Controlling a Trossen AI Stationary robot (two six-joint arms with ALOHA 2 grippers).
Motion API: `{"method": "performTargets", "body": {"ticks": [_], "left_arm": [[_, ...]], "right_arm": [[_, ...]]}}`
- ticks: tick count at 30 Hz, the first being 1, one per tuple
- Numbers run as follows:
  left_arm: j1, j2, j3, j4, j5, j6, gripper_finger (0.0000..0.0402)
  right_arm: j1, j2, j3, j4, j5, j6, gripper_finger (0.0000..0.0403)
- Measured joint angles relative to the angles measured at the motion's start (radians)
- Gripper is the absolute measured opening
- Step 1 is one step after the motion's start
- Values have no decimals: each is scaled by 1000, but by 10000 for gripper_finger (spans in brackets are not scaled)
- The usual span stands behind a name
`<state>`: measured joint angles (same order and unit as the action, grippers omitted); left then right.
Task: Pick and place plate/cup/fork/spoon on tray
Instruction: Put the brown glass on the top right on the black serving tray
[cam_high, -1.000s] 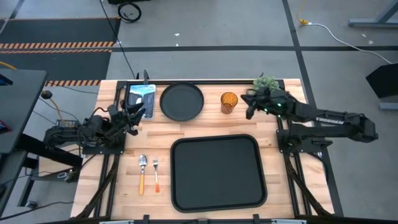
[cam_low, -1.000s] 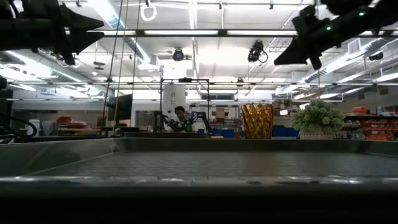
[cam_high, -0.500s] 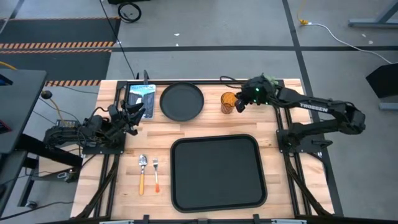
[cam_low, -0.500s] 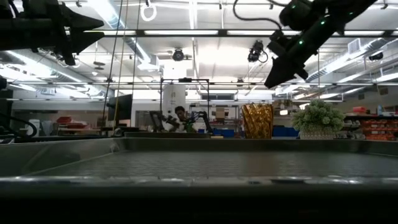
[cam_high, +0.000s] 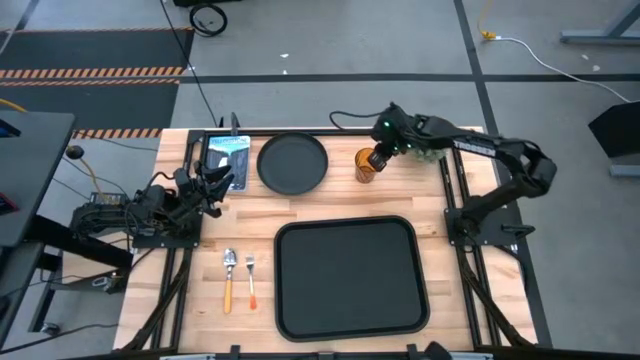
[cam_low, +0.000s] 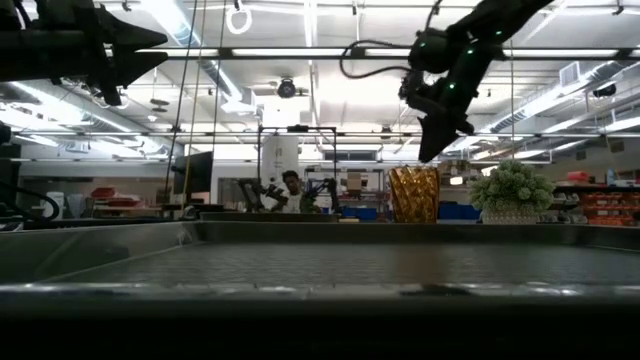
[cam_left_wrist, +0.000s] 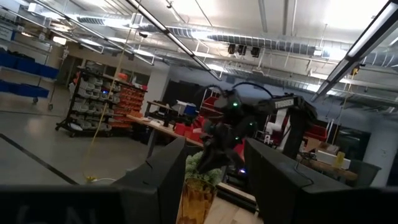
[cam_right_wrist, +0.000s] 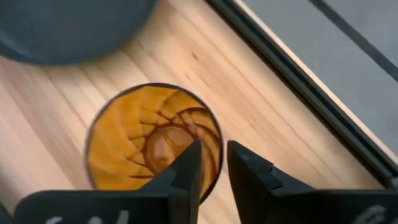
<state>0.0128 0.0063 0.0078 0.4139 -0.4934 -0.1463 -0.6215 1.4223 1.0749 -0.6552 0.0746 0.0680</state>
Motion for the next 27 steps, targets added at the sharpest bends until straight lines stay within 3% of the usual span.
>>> {"method": "performTargets", "body": {"ticks": [7,13,27], "left_arm": [[0,0,0,-1,0,0,172],[0,0,0,-1,0,0,172],[0,0,0,0,0,0,172]], "right_arm": [[-17,121,147,-141,-75,-69,124],[-17,201,214,-218,-39,-72,124],[-17,230,234,-261,10,-72,117]]}}
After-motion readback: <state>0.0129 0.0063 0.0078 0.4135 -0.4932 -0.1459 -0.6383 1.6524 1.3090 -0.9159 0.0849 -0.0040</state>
